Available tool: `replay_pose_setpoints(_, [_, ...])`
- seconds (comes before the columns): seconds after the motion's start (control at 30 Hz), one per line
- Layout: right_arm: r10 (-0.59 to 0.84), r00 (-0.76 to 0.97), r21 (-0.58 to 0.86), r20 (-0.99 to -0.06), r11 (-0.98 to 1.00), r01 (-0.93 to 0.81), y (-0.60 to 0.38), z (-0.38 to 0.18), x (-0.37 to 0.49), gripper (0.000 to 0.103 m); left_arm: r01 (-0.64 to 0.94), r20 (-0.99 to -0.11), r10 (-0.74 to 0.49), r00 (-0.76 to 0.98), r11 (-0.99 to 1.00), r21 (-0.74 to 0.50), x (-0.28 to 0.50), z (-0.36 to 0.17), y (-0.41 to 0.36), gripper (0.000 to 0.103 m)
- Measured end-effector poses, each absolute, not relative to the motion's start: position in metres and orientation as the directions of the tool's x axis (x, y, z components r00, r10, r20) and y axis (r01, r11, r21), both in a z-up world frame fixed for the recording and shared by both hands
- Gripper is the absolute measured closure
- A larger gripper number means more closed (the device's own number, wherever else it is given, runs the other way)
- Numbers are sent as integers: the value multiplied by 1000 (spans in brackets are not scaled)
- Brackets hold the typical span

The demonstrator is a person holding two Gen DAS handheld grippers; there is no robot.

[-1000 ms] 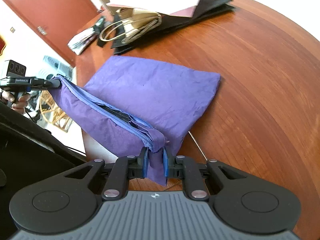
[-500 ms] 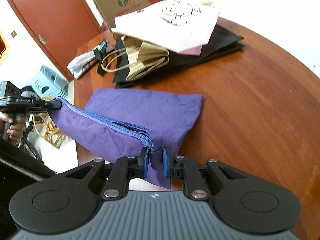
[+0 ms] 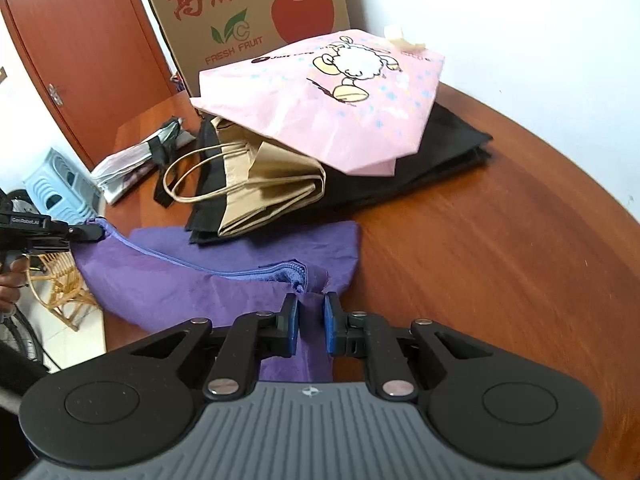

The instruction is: Fold shopping bag

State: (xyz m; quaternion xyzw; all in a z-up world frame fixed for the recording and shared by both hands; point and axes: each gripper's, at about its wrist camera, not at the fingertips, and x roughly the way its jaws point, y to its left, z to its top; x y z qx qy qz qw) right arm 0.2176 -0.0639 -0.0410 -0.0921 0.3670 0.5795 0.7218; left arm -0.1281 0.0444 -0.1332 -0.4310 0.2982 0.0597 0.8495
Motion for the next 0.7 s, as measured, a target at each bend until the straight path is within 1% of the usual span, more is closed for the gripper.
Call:
replay_pose_setpoints(0.23, [774, 69, 273, -630, 303, -913, -20, -46, 220, 89, -451, -635, -90, 768, 628, -634, -120, -153, 61, 90])
replay_pose_setpoints(0.37, [774, 51, 290, -631, 296, -910, -14, -47, 218, 89, -450, -672, -115, 732, 659, -603, -113, -164, 63, 89])
replay_pose_setpoints(0.5, [765, 43, 301, -642, 303, -904, -22, -47, 219, 89, -431, -671, -136, 729, 669, -605, -109, -169, 64, 89])
replay_pose_setpoints(0.6, [749, 51, 261, -660, 293, -920, -24, -42, 212, 86, -430, -669, -139, 730, 667, -608, -108, -173, 63, 89])
replay_pose_setpoints(0.7, [743, 62, 183, -666, 243, -953, -16, -33, 200, 76, -422, -663, -140, 736, 671, -610, -108, -174, 62, 90])
